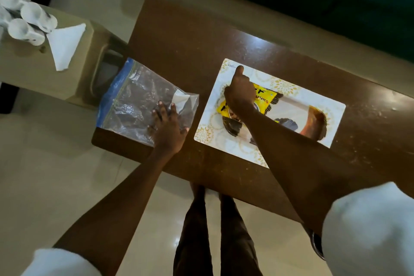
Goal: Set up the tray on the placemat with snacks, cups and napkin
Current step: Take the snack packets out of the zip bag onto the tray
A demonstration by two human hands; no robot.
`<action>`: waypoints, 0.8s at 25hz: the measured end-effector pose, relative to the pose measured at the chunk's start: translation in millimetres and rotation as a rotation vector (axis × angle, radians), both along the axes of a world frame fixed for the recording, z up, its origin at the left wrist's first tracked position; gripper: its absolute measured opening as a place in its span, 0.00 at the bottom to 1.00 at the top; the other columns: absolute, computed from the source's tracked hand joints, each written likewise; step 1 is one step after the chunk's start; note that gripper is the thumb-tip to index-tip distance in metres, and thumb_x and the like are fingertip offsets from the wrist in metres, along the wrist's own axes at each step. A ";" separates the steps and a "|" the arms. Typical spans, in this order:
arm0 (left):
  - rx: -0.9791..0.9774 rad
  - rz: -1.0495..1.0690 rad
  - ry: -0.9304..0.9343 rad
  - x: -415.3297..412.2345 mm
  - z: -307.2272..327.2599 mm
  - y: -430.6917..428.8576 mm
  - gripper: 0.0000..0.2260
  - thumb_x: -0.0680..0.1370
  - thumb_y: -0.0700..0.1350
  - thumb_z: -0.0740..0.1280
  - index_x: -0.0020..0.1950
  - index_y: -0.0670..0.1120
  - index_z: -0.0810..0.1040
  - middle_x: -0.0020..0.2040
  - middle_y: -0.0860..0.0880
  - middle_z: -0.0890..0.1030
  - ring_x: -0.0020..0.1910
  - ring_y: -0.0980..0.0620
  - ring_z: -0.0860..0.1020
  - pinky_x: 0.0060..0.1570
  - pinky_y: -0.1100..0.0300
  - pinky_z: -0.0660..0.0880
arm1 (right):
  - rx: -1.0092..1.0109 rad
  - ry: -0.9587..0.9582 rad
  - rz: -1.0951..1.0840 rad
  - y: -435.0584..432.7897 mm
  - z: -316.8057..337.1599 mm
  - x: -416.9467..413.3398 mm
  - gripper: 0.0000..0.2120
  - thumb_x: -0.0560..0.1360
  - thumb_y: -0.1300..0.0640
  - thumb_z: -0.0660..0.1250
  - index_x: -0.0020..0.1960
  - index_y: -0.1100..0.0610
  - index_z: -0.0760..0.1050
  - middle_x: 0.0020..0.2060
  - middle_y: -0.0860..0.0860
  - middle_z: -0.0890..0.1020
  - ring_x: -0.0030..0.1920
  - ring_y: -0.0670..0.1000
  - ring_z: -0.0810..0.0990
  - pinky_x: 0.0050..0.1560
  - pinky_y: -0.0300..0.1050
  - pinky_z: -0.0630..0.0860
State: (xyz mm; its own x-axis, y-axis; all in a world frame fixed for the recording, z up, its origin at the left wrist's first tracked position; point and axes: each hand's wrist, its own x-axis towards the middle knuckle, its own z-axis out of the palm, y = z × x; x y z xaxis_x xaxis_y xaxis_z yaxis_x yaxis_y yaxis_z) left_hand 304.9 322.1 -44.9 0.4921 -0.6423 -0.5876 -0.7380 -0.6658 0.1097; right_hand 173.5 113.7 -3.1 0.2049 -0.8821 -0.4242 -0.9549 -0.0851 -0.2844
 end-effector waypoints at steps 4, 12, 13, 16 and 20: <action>-0.130 -0.001 0.005 -20.3 21.4 -16.9 0.41 0.79 0.54 0.68 0.84 0.44 0.49 0.85 0.39 0.50 0.84 0.34 0.50 0.77 0.30 0.57 | 0.002 -0.223 -0.043 4.1 15.3 -22.2 0.20 0.79 0.55 0.67 0.67 0.60 0.67 0.51 0.60 0.83 0.51 0.65 0.83 0.42 0.48 0.72; -0.502 0.218 0.395 -101.1 79.2 -111.9 0.25 0.81 0.43 0.68 0.77 0.45 0.68 0.75 0.44 0.70 0.75 0.44 0.69 0.71 0.52 0.70 | -0.147 -0.408 -0.746 16.4 21.8 -147.6 0.07 0.77 0.53 0.65 0.49 0.56 0.78 0.42 0.52 0.85 0.45 0.56 0.83 0.47 0.52 0.79; -0.506 0.250 0.397 -107.3 83.0 -123.5 0.22 0.82 0.43 0.68 0.76 0.45 0.71 0.73 0.44 0.73 0.72 0.45 0.72 0.65 0.59 0.72 | -0.076 -0.445 -0.785 19.9 13.3 -159.5 0.09 0.77 0.53 0.67 0.50 0.59 0.79 0.41 0.53 0.84 0.44 0.55 0.82 0.45 0.50 0.78; -0.451 0.372 0.436 -115.0 85.2 -148.8 0.16 0.82 0.45 0.67 0.71 0.46 0.76 0.63 0.46 0.81 0.60 0.48 0.80 0.44 0.64 0.68 | 0.269 -0.595 -0.831 26.3 -3.8 -170.5 0.19 0.76 0.45 0.73 0.55 0.61 0.76 0.43 0.54 0.78 0.47 0.54 0.77 0.45 0.49 0.75; -0.344 0.374 0.458 -123.1 70.6 -152.3 0.18 0.81 0.47 0.70 0.70 0.46 0.76 0.57 0.48 0.84 0.52 0.51 0.79 0.46 0.62 0.68 | 0.406 -0.717 -0.731 31.0 -11.0 -157.8 0.20 0.78 0.46 0.73 0.56 0.64 0.78 0.41 0.51 0.79 0.42 0.51 0.79 0.40 0.47 0.74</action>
